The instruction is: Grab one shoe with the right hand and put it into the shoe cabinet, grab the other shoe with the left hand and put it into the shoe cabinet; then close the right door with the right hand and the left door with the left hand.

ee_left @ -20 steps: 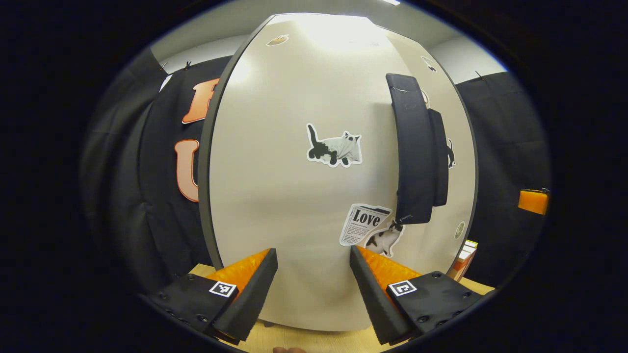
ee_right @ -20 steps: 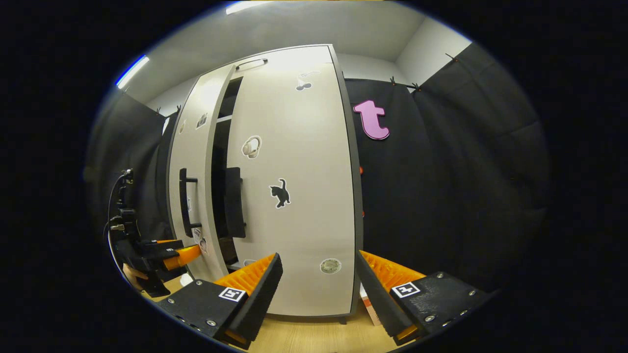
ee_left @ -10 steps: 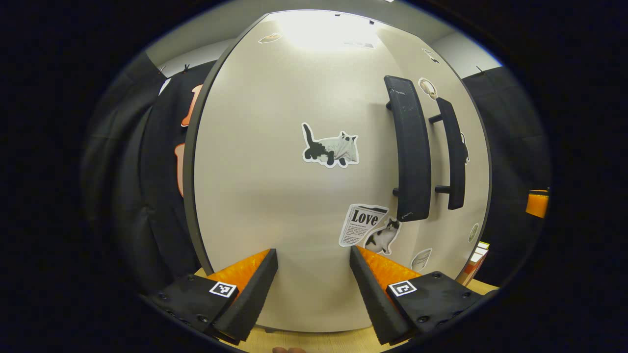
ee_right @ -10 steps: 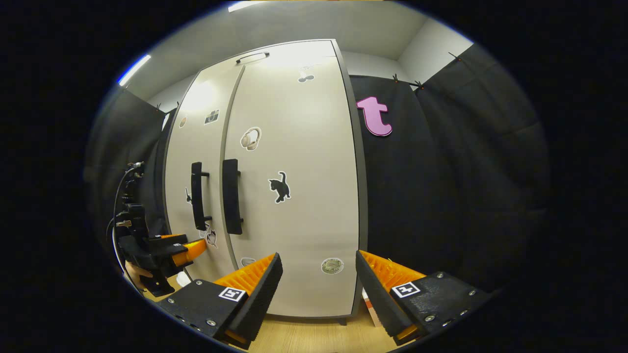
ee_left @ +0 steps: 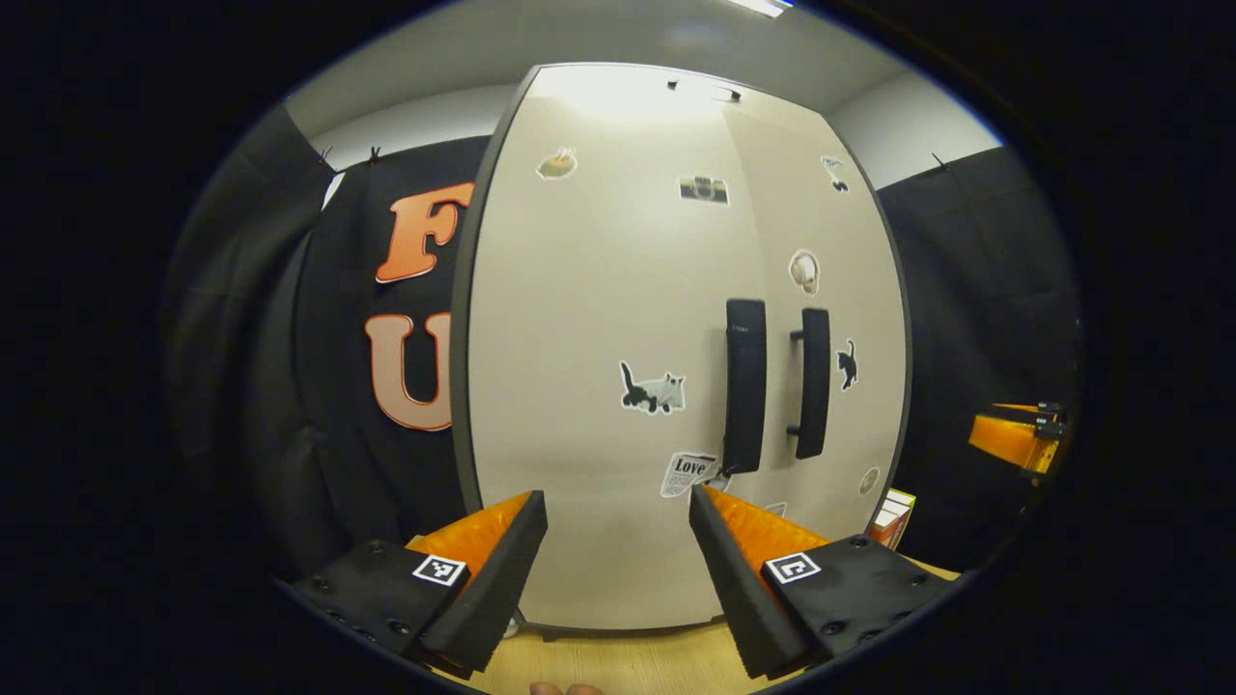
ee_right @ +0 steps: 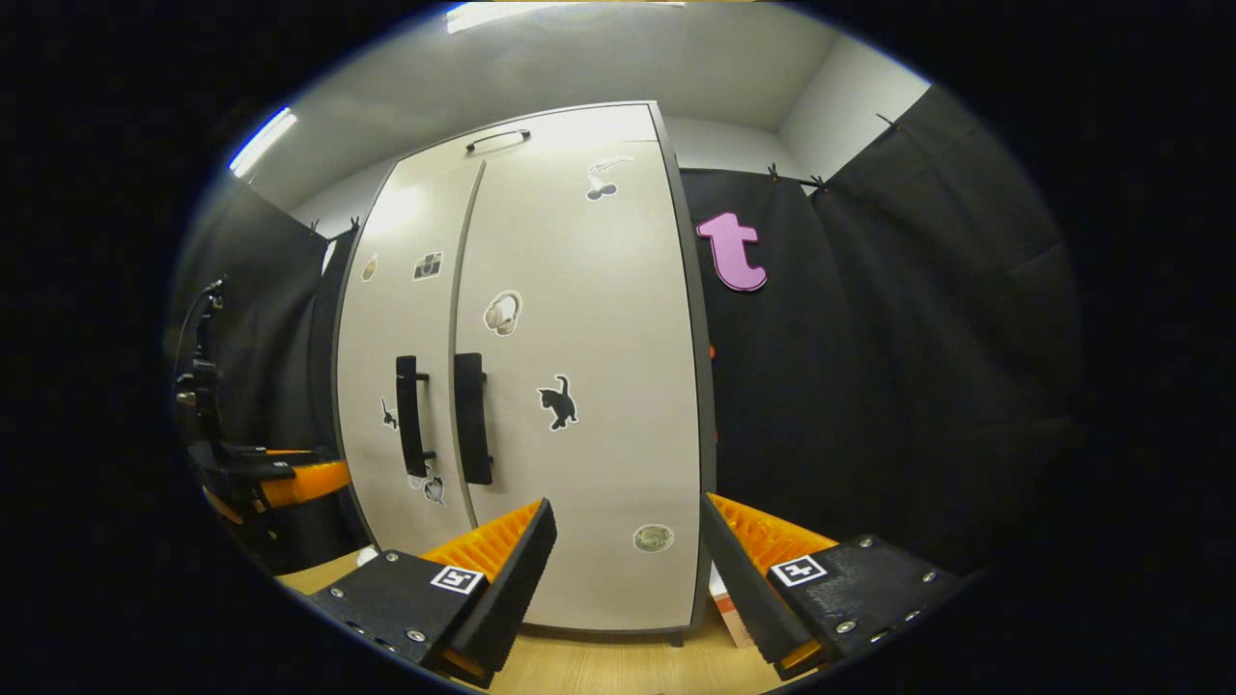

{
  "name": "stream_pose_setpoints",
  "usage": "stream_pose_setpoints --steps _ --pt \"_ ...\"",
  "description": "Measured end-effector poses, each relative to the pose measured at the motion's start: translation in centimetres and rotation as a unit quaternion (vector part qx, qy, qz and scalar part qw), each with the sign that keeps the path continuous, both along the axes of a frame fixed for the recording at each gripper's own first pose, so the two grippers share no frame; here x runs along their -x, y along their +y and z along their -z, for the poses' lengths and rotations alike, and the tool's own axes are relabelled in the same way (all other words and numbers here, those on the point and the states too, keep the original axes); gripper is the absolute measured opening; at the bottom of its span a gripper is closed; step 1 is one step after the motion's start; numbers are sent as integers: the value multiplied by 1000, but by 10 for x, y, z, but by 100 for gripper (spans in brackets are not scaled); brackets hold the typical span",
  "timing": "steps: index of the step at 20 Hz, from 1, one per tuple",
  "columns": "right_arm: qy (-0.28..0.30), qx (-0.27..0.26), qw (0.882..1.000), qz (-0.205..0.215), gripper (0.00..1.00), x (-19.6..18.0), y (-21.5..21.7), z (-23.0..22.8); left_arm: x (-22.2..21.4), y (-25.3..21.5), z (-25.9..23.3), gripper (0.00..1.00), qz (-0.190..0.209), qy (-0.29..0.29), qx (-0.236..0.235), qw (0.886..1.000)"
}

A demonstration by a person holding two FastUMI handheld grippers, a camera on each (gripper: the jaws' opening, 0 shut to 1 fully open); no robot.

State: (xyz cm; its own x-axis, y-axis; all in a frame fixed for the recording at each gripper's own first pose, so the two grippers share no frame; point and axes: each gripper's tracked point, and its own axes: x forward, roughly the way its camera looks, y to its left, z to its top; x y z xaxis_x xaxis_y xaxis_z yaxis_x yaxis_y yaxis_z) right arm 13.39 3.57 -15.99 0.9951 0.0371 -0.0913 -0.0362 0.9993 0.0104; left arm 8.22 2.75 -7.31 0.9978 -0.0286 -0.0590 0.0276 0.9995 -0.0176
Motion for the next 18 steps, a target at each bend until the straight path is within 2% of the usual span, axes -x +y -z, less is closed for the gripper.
stream_pose_setpoints --steps 3,6,11,12,18 --pt "-8 0 1000 -2 92 13 0 -10 41 21 -47 96 -10 -48 3 999" --pt "-12 -2 1000 1 92 23 1 -17 67 35 -69 96 -22 -61 15 998" --pt "-4 -10 1000 -15 92 36 16 -15 92 46 -64 94 -28 -48 30 998" --pt "-2 -9 1000 -17 92 38 18 -13 94 47 -63 96 -30 -46 30 998" --pt "0 -23 999 -26 92 40 37 -15 104 55 -67 96 -44 -54 30 997"
